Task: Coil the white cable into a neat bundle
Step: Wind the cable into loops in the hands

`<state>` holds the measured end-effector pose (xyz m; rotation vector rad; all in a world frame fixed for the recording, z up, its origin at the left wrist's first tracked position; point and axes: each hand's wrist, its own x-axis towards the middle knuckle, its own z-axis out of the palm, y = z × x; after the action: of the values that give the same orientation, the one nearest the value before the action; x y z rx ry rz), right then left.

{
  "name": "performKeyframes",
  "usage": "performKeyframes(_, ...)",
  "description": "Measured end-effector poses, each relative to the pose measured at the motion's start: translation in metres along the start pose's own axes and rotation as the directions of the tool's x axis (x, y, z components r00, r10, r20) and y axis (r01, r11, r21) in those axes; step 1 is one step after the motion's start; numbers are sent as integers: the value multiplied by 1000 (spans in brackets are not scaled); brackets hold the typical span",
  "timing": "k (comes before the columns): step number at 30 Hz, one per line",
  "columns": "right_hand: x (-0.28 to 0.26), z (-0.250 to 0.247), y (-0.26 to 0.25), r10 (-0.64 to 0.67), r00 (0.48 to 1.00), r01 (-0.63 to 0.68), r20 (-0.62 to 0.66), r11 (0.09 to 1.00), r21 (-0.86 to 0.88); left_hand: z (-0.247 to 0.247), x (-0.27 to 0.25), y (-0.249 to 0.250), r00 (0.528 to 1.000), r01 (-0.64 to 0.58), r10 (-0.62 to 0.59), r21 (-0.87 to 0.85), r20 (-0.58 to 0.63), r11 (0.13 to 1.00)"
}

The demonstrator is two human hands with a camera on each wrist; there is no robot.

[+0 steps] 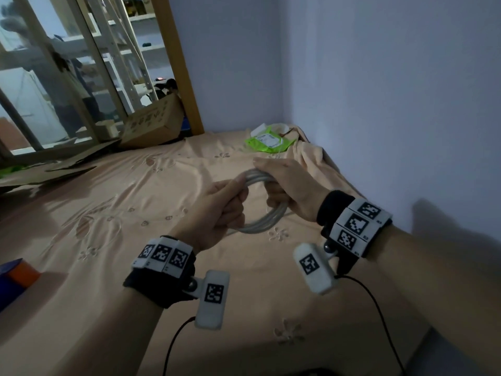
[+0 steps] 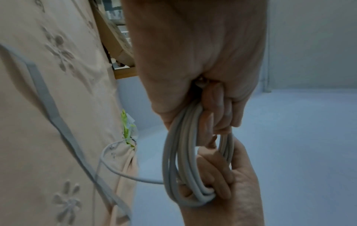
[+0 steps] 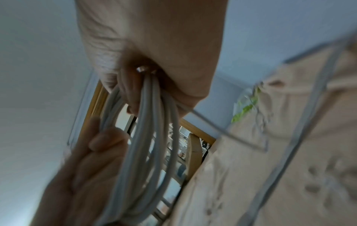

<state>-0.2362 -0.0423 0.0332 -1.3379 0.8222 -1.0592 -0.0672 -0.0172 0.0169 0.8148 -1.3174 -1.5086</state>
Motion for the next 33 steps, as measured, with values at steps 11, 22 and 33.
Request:
performKeyframes(11, 12, 9, 5, -135, 980, 110, -146, 980, -168, 11, 5, -3, 999, 10, -7, 67, -43, 998)
performKeyframes(22, 11, 18, 4, -24, 981, 30, -190, 999, 30, 17, 13, -7, 944, -39, -18, -164, -330, 986)
performKeyframes(33, 14, 22, 11, -115, 942, 98, -315, 993, -68, 20, 14, -17, 942, -97, 52, -119, -330, 988)
